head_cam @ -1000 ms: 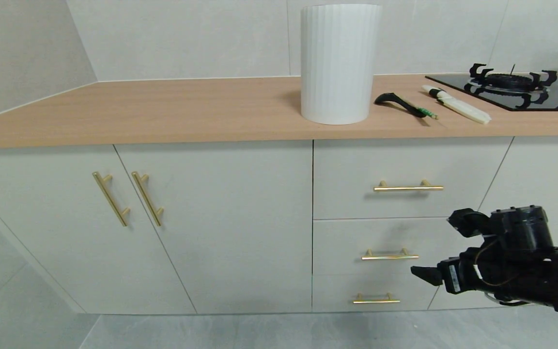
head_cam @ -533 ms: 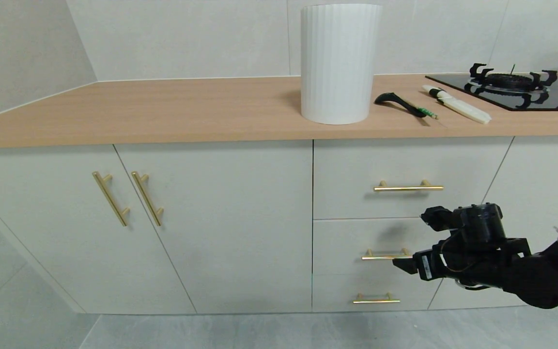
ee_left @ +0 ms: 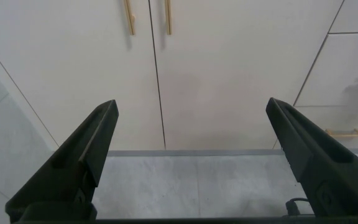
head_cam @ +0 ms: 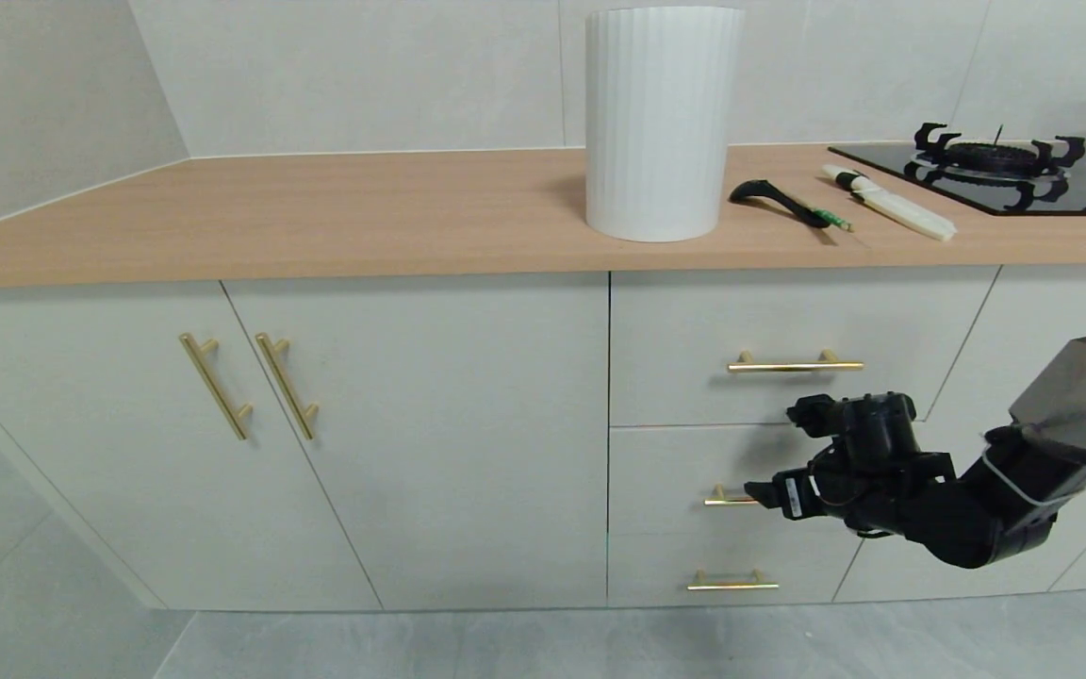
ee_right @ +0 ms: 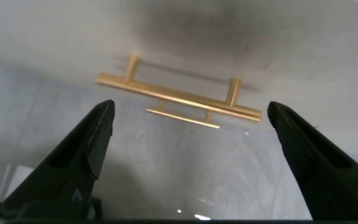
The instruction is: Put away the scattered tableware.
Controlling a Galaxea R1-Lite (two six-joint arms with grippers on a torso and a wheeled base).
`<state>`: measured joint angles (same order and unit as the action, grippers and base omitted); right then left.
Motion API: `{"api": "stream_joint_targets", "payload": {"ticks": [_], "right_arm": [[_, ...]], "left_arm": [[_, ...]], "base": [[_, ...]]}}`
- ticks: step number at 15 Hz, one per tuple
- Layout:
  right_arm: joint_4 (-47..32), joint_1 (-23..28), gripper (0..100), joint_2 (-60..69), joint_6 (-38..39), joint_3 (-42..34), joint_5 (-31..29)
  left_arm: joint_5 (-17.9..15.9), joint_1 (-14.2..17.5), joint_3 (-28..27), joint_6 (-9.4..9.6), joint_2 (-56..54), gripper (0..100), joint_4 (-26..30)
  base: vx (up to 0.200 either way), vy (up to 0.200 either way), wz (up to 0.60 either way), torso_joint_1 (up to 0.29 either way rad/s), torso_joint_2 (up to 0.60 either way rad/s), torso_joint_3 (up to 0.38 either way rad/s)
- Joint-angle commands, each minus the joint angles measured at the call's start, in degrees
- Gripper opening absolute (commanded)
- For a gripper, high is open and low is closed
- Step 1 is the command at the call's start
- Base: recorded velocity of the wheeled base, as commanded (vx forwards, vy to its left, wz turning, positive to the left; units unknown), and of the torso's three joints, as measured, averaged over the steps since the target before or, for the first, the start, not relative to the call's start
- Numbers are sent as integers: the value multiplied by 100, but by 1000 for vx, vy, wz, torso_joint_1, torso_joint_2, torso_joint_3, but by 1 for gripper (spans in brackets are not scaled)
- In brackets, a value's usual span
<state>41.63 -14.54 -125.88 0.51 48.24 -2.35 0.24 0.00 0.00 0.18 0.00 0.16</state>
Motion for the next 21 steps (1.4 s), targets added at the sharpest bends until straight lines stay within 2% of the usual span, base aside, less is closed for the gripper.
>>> {"api": "stream_joint_targets", "payload": {"ticks": [1,4,14,21], "right_arm": [[82,-13,100,-411,2,142,-72],[91,-13,100,-710,116,406,-477],[91,-110,100,-1035,643,687,-529],[-120,-110,100,-798,582,388,-521]], "left_arm": [[2,0,0,-1,0,100,-7],[2,0,0,-1,0,100,2],[2,0,0,-1,0,100,2],[2,0,0,-1,0,100,2]], "base": [[0,0,0,0,0,0],[0,0,0,0,0,0],[0,0,0,0,0,0],[0,0,0,0,0,0]]}}
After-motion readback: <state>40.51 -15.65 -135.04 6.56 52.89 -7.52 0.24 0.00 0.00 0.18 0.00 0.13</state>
